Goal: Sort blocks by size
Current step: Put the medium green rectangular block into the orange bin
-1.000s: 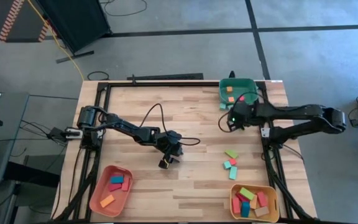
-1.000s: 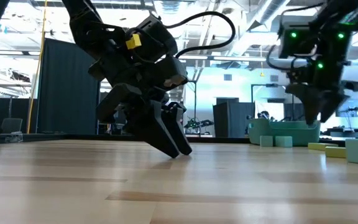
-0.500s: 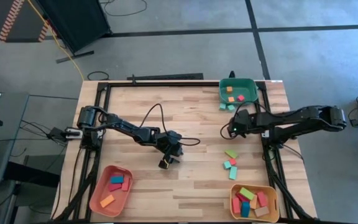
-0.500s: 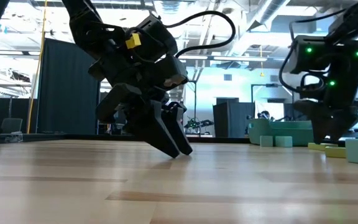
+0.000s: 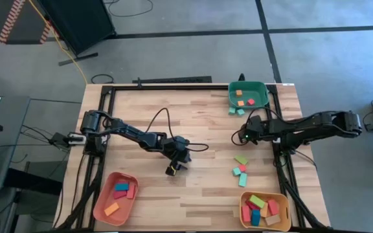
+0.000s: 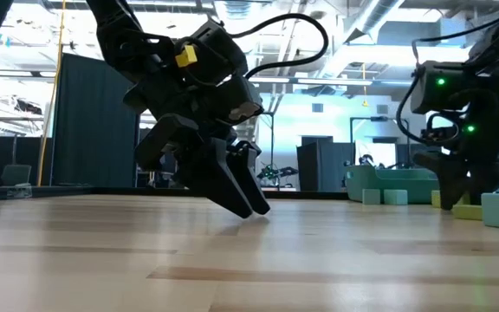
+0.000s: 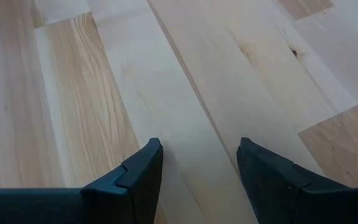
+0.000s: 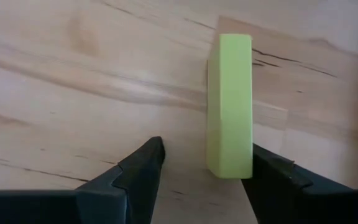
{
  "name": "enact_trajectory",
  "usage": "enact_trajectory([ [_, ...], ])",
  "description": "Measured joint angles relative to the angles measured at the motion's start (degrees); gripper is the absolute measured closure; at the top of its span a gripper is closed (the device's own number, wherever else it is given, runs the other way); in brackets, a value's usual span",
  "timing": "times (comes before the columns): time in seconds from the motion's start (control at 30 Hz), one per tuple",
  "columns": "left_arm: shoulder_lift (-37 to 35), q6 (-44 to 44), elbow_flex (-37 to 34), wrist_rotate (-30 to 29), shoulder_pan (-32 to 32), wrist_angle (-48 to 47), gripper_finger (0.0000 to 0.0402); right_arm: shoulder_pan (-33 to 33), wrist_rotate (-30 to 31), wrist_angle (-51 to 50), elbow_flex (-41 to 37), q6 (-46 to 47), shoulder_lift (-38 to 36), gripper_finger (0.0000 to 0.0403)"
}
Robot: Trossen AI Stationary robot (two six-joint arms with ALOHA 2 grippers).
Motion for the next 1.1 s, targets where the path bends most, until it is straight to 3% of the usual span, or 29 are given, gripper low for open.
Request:
enact_trajectory([
  [0.33,0.0,-0.2,0.0,0.0,0.0,0.1,0.0204,-0.6,1.3,0.6,-0.1,-1.7,0.1,0.0188],
  [0.8,0.0,-1.0,0.1,0.0,0.0,-0.5,0.0204,-2.2,3.5,0.3,-0.2,-4.7,0.1,0.0315],
  [1.1,0.0,0.3,0.1,-0.1,0.0,-0.1,0.0204,1.7,3.8,2.0,-0.3,-5.5,0.2,0.0314],
])
